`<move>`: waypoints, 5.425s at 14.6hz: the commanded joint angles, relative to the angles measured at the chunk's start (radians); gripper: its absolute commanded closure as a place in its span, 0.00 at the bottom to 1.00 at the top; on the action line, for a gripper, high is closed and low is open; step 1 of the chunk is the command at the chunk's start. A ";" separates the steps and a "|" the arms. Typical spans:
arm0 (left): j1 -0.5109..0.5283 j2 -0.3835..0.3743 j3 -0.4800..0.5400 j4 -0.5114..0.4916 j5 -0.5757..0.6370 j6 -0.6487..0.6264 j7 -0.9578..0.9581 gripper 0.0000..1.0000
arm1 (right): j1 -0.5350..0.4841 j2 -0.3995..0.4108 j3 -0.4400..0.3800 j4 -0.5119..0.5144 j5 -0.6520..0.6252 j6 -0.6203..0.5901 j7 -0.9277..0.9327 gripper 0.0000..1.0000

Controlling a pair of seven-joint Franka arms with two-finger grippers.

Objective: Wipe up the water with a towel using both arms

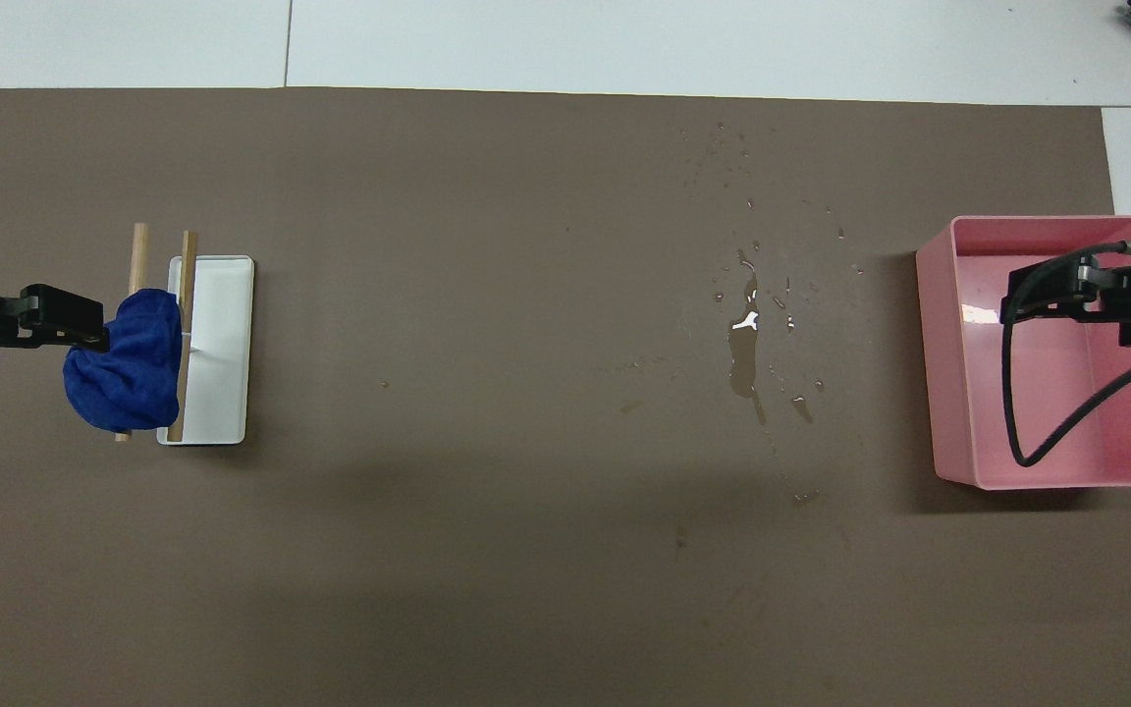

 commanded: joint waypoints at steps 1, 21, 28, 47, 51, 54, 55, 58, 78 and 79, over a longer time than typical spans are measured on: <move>-0.024 -0.027 0.015 -0.036 0.020 0.024 0.006 0.00 | -0.002 -0.016 0.003 -0.021 -0.024 0.014 0.009 0.00; 0.031 -0.076 0.026 -0.150 0.041 0.177 -0.123 0.00 | -0.005 -0.017 0.005 -0.023 -0.012 0.008 0.007 0.00; 0.108 -0.083 0.024 -0.379 0.049 0.428 -0.137 0.00 | -0.005 -0.020 0.005 -0.023 -0.007 0.017 0.010 0.00; 0.051 -0.057 0.023 -0.510 0.049 0.599 -0.354 1.00 | -0.003 -0.033 0.005 -0.047 -0.007 0.035 0.004 0.00; 0.051 -0.006 0.018 -0.335 0.049 0.432 -0.417 1.00 | -0.003 -0.034 0.005 -0.052 -0.005 0.038 0.015 0.00; 0.031 -0.003 0.009 -0.209 0.016 0.288 -0.538 1.00 | -0.003 -0.034 0.005 -0.052 -0.005 0.038 0.012 0.00; 0.013 -0.009 0.011 -0.183 -0.006 0.256 -0.586 1.00 | -0.003 -0.034 0.006 -0.052 0.007 0.034 0.026 0.00; -0.023 -0.020 -0.031 -0.145 -0.061 0.222 -0.763 1.00 | -0.002 -0.033 0.006 -0.050 0.044 0.037 0.114 0.00; -0.558 0.006 -0.160 -0.155 -0.158 0.818 -2.039 1.00 | 0.288 0.056 0.020 -0.077 0.343 0.360 1.254 0.00; -0.567 0.015 -0.160 -0.154 -0.158 0.846 -2.046 1.00 | 0.314 0.059 0.020 -0.077 0.343 0.376 1.273 0.00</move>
